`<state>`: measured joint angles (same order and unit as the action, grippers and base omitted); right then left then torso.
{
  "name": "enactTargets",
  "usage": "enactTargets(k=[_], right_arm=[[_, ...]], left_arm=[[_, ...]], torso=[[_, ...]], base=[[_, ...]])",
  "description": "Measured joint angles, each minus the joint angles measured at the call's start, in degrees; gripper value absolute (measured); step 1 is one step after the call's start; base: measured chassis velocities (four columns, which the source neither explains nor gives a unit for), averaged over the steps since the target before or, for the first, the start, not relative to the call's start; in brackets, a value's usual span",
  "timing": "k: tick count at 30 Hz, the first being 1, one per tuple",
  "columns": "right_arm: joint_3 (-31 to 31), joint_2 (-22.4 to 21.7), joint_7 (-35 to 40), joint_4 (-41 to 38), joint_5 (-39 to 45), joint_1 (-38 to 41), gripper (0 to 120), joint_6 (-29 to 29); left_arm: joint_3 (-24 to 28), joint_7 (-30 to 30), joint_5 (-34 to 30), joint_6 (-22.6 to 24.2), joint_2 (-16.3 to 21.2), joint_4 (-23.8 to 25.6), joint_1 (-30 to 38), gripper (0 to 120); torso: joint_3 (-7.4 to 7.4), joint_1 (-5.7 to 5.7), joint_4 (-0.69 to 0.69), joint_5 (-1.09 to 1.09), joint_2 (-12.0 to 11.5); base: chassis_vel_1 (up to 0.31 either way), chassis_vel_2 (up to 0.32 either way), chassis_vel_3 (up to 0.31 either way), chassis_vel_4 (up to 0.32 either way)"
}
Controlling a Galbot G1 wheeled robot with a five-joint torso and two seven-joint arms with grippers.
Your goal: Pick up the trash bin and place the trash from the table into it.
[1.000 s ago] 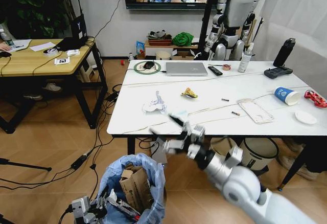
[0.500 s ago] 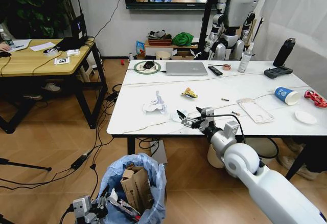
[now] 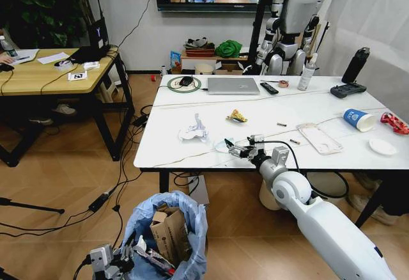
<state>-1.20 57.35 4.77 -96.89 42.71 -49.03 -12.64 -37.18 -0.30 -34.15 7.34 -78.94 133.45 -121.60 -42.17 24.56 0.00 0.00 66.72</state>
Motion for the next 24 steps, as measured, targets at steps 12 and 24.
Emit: enactTargets(k=[12, 24], right_arm=[[1.76, -1.38, -4.71, 3.7, -7.16, 1.72, 100, 3.53], [7.63, -1.67, -9.19, 7.42, -8.7, 7.9, 100, 6.06]], left_arm=[[-0.01, -0.02, -0.19, 0.01, -0.37, -0.22, 0.21, 0], [-0.37, -0.03, 0.09, 0.01, -1.56, 0.15, 0.08, 0]], torso=[[0.0, 0.0, -0.01, 0.0, 0.0], [0.0, 0.0, 0.0, 0.0, 0.02]], base=[[0.0, 0.0, 0.0, 0.0], [0.0, 0.0, 0.0, 0.0]])
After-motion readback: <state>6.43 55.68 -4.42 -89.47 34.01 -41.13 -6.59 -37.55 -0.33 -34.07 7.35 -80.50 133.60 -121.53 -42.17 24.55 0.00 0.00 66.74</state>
